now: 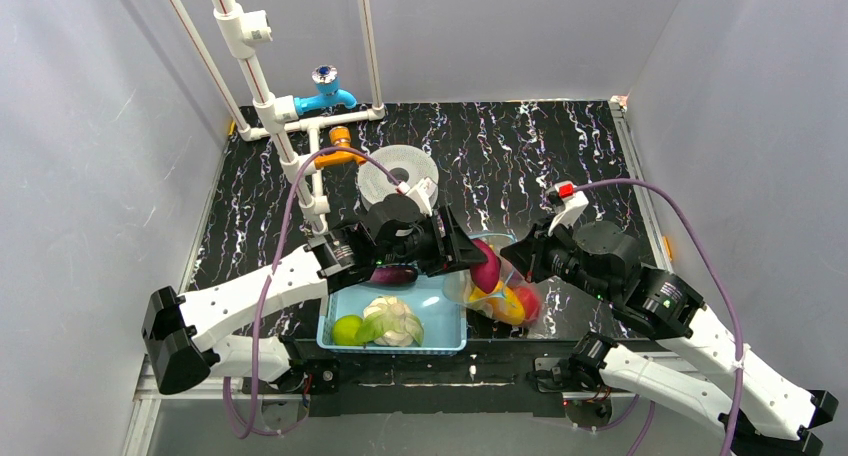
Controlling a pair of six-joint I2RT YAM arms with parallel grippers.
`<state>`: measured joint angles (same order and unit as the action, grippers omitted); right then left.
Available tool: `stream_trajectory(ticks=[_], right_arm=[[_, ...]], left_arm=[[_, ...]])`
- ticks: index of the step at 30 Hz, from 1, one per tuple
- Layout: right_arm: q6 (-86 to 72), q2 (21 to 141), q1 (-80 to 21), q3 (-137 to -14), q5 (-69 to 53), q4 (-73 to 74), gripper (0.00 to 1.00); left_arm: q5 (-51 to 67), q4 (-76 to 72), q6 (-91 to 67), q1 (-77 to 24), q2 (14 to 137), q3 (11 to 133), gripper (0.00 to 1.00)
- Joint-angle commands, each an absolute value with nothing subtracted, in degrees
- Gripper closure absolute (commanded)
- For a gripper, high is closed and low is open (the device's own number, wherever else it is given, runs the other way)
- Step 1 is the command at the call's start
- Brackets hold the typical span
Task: Place the food in the zip-top bag and seal the zipper
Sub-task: Place the fake vegetable in the zipper food storage bag, then zip the zipper food storage bag at the center of the board.
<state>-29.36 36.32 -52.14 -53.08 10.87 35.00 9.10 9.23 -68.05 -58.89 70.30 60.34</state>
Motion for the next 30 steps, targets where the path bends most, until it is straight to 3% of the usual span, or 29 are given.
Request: stream_trajectory(ticks=[1, 4, 9, 21, 25, 30], right_arm=[[-29.0, 35.9, -52.3, -54.7, 9.0, 31.2, 0.99], [-29.2, 35.7, -52.3, -54.5, 9.0, 31.1, 0.99], [-29.1, 35.6, -52.3, -54.2, 9.5, 31.2, 0.99], [-27.2, 37.3, -52.3, -54.7, 8.4, 31.1, 0.99], [-26.4, 38.3, -52.3, -55.5, 7.0, 31.3, 0.99], [-26.2, 40.8, -52.3, -56.6, 4.2, 32.6, 0.99]], left_arm=[[4.6, 10.3, -68.3, -58.1, 68.4, 59.7, 0.33], [5.3, 10.2, -67.5, -58.1, 68.3, 59.9, 0.22], [5.9, 10.4, -65.9, -58.1, 65.3, 59.0, 0.19], [3.3, 22.2, -62.6, -58.1, 49.8, 54.9, 0.3], [2.4, 15.0, -66.6, -58.1, 45.4, 46.9, 0.28], [8.0, 3.8, -69.2, -58.9, 50.7, 42.8, 0.27]])
